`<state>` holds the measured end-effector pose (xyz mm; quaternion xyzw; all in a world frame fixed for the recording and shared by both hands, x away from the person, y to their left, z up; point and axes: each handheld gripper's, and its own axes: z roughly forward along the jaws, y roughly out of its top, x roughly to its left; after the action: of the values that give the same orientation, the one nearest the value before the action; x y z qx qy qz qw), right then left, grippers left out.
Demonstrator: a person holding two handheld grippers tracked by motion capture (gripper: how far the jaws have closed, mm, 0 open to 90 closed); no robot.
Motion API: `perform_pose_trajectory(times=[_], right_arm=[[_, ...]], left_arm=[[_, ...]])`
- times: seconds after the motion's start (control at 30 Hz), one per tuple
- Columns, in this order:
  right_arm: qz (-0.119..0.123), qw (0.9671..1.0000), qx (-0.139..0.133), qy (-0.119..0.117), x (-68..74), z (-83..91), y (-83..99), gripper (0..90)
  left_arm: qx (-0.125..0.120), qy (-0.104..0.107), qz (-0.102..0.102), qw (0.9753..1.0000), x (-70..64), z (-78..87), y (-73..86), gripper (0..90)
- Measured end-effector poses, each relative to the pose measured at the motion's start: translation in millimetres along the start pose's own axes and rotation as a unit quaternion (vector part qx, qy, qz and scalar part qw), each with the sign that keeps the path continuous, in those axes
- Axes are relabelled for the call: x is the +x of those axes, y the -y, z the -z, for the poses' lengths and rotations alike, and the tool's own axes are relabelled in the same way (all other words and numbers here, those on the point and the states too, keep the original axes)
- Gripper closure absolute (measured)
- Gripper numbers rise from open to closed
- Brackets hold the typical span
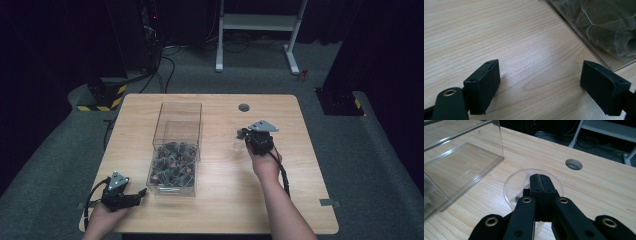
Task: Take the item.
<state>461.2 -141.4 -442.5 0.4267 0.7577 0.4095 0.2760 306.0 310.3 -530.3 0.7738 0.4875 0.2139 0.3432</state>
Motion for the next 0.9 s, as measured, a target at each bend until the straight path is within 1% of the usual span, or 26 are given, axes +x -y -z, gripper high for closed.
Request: perform_pose_trajectory(times=[0.4,0.5,0.57,0.6,0.7,0.73,0.83,0.9], right_arm=[[-0.001,1.0000,0.001,0.003,-1.7,-4.2,0.9,89.9],[-0.004,1.0000,-0.001,0.005,-2.0,-4.1,0.4,85.1],[-0.005,1.0000,-0.002,0.005,-2.0,-3.9,0.0,84.1],[-0.003,1.0000,-0.006,0.006,-1.9,-3.0,-0.7,81.8],[-0.007,0.9999,-0.008,0.005,-0.3,-0.9,-1.4,76.9],[-0.005,0.9999,-0.009,0.003,-0.2,-0.4,-1.6,75.4],[-0.012,0.9999,-0.007,-0.001,2.3,2.4,-1.2,70.6],[-0.011,0.9999,-0.008,-0.004,3.8,3.8,-0.6,67.6]], left_arm=[[0.000,0.000,0.001,1.0000,-0.2,0.0,0.0,16.8],[0.000,0.000,0.001,1.0000,-0.2,0.0,0.0,16.8],[0.000,0.000,0.001,1.0000,-0.2,0.0,0.0,16.8],[0.000,0.000,0.001,1.0000,-0.2,-0.1,0.0,16.8],[0.000,0.000,0.001,1.0000,-0.2,0.0,0.0,16.8],[0.000,0.000,0.001,1.0000,-0.2,0.0,0.0,16.8],[0.000,0.000,0.001,1.0000,-0.2,0.0,0.0,16.8],[0.000,0.000,0.001,1.0000,-0.2,0.0,0.0,16.8]])
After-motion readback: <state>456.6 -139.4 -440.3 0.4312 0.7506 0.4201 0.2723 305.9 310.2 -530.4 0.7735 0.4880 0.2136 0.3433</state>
